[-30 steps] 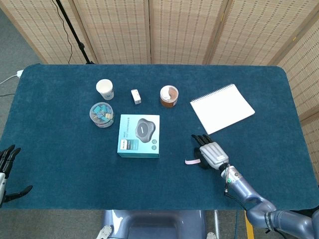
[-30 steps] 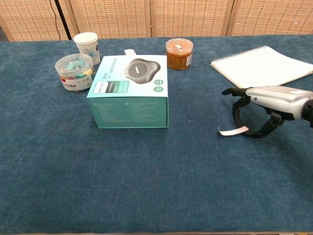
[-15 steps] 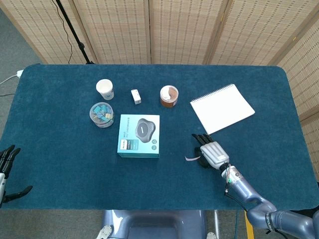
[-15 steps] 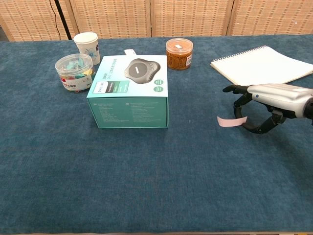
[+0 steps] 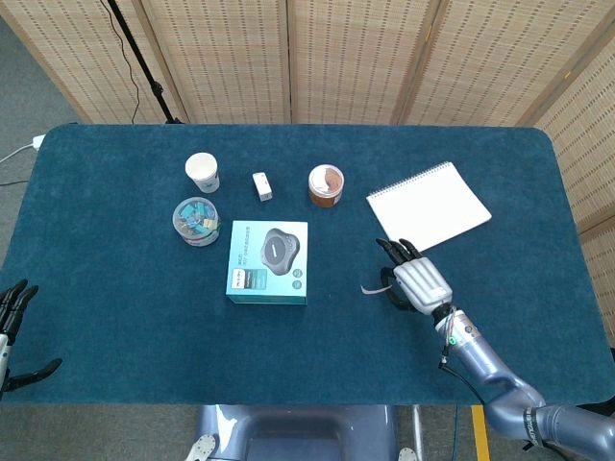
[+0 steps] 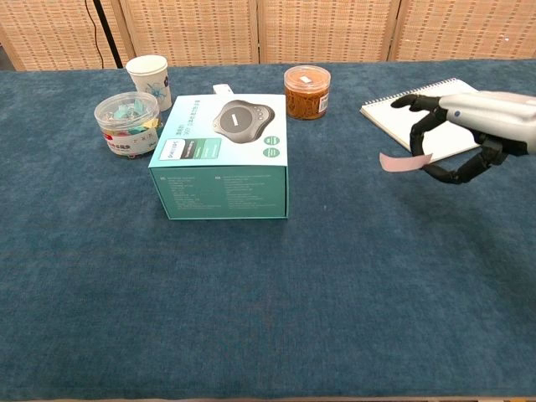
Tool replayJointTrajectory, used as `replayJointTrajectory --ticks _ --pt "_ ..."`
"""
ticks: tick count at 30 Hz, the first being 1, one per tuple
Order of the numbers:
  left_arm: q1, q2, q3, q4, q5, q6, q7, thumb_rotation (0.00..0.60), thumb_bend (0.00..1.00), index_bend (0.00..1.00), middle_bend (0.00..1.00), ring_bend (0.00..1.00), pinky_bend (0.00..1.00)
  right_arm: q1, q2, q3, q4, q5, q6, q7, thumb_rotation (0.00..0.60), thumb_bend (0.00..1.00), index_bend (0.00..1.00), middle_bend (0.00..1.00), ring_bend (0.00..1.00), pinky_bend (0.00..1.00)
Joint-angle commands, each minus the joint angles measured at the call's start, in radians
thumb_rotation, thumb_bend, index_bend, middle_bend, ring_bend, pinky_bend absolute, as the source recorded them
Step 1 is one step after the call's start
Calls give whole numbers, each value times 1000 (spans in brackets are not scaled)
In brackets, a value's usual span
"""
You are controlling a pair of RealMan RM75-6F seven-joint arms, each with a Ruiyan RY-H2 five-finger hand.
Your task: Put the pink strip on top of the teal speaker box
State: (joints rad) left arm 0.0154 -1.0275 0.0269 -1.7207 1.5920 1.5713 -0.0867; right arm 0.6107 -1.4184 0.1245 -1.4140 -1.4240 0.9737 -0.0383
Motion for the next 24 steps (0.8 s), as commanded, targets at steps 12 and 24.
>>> replayJointTrajectory --ticks 12,24 --pt "-2 7 1 0 0 -6 -15 600 0 0 0 0 0 73 41 122 -114 111 30 -224 600 642 608 0 0 0" --pt "-5 17 1 1 -6 -15 -41 600 0 0 0 0 0 204 -83 192 -145 226 63 -569 600 645 613 0 0 0"
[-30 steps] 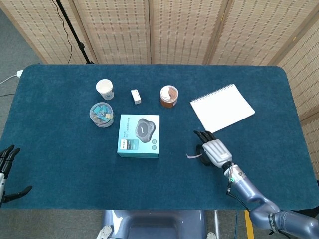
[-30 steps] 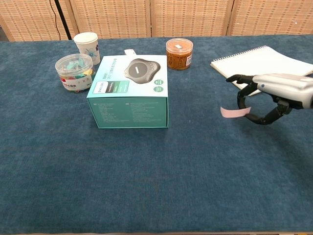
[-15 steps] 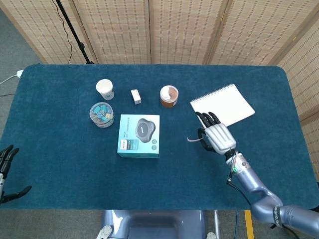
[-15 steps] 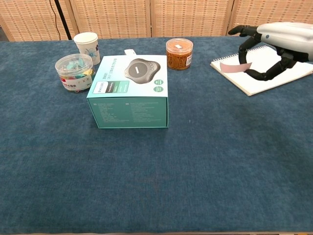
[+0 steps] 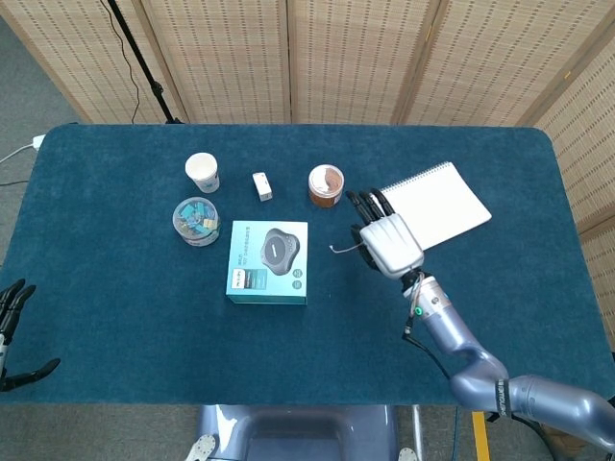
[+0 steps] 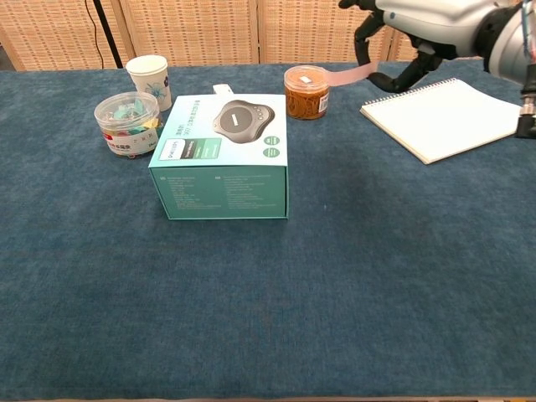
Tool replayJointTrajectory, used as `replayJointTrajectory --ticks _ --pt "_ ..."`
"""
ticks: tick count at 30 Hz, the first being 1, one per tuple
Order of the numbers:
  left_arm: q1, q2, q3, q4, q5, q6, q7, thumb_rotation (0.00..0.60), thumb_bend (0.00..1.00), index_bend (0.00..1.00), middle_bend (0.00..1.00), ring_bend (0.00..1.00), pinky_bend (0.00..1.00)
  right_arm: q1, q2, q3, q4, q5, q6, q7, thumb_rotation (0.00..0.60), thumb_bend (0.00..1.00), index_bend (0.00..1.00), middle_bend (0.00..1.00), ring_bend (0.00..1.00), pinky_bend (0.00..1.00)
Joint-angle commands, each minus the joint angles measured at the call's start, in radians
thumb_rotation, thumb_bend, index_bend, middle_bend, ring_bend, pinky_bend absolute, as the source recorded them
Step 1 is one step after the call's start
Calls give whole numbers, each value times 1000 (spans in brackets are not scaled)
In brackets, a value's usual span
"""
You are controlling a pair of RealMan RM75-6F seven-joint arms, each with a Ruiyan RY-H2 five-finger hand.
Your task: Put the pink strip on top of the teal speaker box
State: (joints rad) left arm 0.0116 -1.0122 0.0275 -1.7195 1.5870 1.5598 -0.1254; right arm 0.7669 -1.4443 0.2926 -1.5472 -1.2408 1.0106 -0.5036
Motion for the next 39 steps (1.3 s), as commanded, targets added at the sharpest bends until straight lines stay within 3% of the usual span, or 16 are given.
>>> replayJointTrajectory --ticks 1,7,13,28,39 --pt "-2 2 1 0 0 -4 -3 600 0 0 0 0 0 55 -69 26 -13 53 29 -128 600 645 613 0 0 0" --pt "-1 4 4 0 4 -3 -10 600 0 0 0 0 0 118 -152 38 5 153 32 -280 600 646 613 0 0 0" --pt "-2 6 5 1 5 -5 -15 600 0 0 0 0 0 161 -209 29 52 187 35 -341 600 646 613 0 0 0" --pt "-5 10 3 -1 -2 -14 -24 600 0 0 0 0 0 204 -317 -42 216 53 86 -321 600 645 613 0 0 0" --pt "-3 13 5 1 -1 -11 -35 600 0 0 0 0 0 210 -361 -78 266 -45 123 -293 600 645 613 0 0 0"
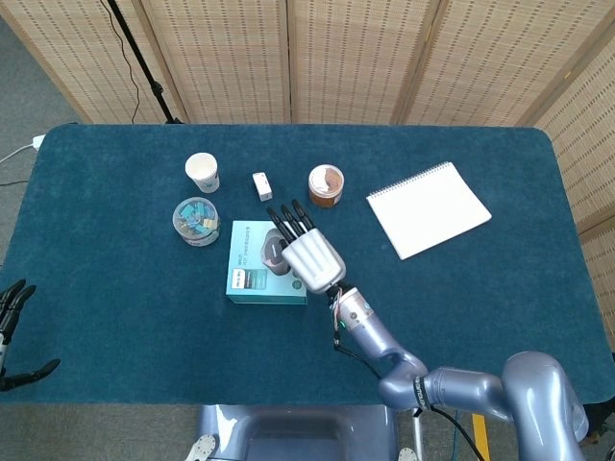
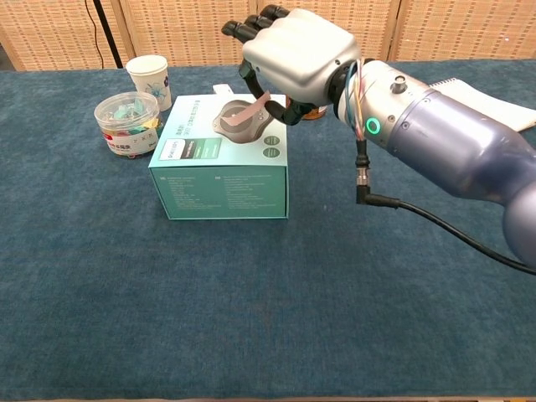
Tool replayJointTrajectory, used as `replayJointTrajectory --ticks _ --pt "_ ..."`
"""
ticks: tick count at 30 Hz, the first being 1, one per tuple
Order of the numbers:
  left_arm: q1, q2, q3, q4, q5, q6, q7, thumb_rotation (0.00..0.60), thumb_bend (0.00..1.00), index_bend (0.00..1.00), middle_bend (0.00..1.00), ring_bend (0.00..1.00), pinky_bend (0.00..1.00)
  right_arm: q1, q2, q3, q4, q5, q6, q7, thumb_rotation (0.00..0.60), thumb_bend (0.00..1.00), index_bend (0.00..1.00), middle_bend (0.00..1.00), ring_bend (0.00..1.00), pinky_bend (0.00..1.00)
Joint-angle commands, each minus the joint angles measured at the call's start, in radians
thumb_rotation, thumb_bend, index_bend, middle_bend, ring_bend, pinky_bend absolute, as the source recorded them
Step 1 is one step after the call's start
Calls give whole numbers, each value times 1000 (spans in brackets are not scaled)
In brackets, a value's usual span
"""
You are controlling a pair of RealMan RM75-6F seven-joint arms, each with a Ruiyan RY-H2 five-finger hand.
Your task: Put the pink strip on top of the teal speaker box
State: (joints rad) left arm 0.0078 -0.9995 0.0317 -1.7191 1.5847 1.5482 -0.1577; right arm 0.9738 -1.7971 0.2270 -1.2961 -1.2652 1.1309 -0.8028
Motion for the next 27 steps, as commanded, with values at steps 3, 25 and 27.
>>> replayJointTrajectory --ticks 3,25,27 --pt "1 2 0 1 1 2 -6 600 0 0 0 0 0 3 -17 -16 24 -40 8 23 600 646 612 0 0 0" --pt "-1 5 1 1 -1 -4 -12 600 0 0 0 0 0 -10 14 -34 44 -144 48 -28 600 640 140 0 0 0" --pt "-2 5 0 2 -3 -6 -10 600 0 0 0 0 0 -14 33 -26 38 -146 55 -32 600 640 131 0 0 0"
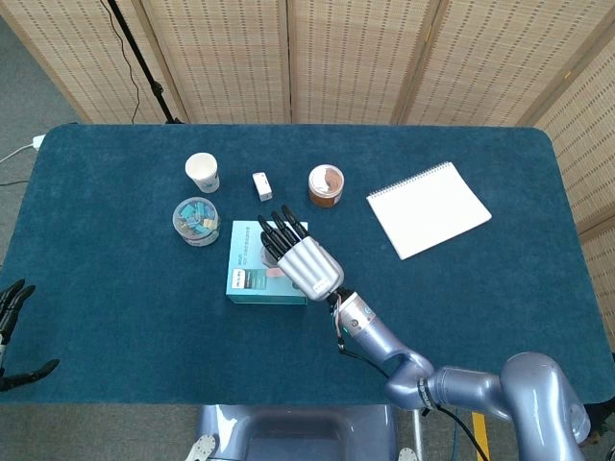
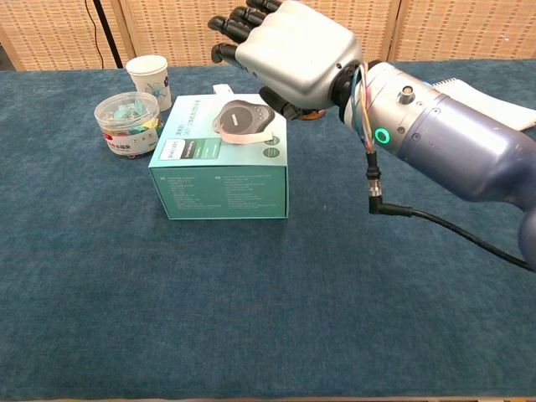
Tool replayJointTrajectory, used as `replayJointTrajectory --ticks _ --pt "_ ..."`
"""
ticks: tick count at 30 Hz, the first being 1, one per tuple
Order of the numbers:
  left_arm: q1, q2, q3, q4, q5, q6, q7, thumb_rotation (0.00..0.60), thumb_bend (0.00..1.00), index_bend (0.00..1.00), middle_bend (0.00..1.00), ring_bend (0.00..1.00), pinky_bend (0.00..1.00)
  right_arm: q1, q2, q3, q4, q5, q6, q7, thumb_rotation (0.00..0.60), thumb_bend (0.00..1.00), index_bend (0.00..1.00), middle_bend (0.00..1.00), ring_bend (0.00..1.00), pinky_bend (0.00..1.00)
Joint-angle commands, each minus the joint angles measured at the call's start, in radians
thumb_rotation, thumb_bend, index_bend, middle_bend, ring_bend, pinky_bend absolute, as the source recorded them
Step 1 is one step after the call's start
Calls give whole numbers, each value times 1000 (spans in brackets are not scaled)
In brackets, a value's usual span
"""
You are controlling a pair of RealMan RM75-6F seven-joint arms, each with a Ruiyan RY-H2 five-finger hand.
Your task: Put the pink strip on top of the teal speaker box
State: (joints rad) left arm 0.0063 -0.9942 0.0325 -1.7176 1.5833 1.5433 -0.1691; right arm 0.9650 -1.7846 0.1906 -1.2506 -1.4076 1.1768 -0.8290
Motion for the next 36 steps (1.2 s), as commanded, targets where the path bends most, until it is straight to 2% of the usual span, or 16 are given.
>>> replayJointTrajectory --ticks 1,6,8,10,12,13,14,18,23,26,29,31,34,36 --pt "-2 -2 -1 0 -2 -3 5 600 0 0 0 0 0 -9 35 16 -14 -3 14 -7 600 640 127 0 0 0" --pt "-7 -5 1 0 8 -7 14 600 0 0 0 0 0 -26 110 45 -48 10 26 -7 600 627 113 0 0 0" --pt "-9 -10 -1 5 16 -4 17 600 0 0 0 0 0 -60 174 61 -87 21 57 21 600 541 108 0 0 0" --pt "-22 -16 -8 16 36 -3 10 600 0 0 0 0 0 -120 276 54 -156 19 91 89 600 319 103 0 0 0" --pt "-31 -20 -13 24 48 1 3 600 0 0 0 0 0 -148 329 44 -190 16 96 123 600 133 95 0 0 0" --pt "-40 -21 -19 27 56 1 5 600 0 0 0 0 0 -173 363 36 -208 18 104 150 600 58 87 0 0 0" --pt "-45 -20 -22 28 58 -1 7 600 0 0 0 0 0 -187 383 30 -218 18 108 169 600 28 82 0 0 0" --pt "-78 -3 -44 3 65 -19 20 600 0 0 0 0 0 -258 454 -2 -252 7 139 273 600 0 72 0 0 0" --pt "-153 34 -92 -37 104 -48 53 600 0 0 0 0 0 -355 536 -69 -272 -35 186 385 600 0 63 0 0 0" --pt "-196 49 -110 -51 130 -74 56 600 0 0 23 89 58 -404 568 -104 -277 -57 210 423 600 0 57 0 0 0" --pt "-258 52 -135 -58 175 -109 60 600 0 0 221 307 290 -478 600 -150 -285 -38 226 497 600 0 42 0 0 0" --pt "-299 45 -148 -64 183 -148 77 600 0 0 419 454 478 -531 620 -174 -294 -16 238 555 600 0 26 0 0 0" --pt "-342 36 -165 -86 161 -205 131 600 0 0 597 578 617 -584 638 -191 -300 9 249 605 600 0 10 0 0 0" --pt "-369 37 -174 -112 135 -255 179 600 0 10 664 629 669 -613 642 -199 -296 21 254 633 600 0 3 0 0 0"
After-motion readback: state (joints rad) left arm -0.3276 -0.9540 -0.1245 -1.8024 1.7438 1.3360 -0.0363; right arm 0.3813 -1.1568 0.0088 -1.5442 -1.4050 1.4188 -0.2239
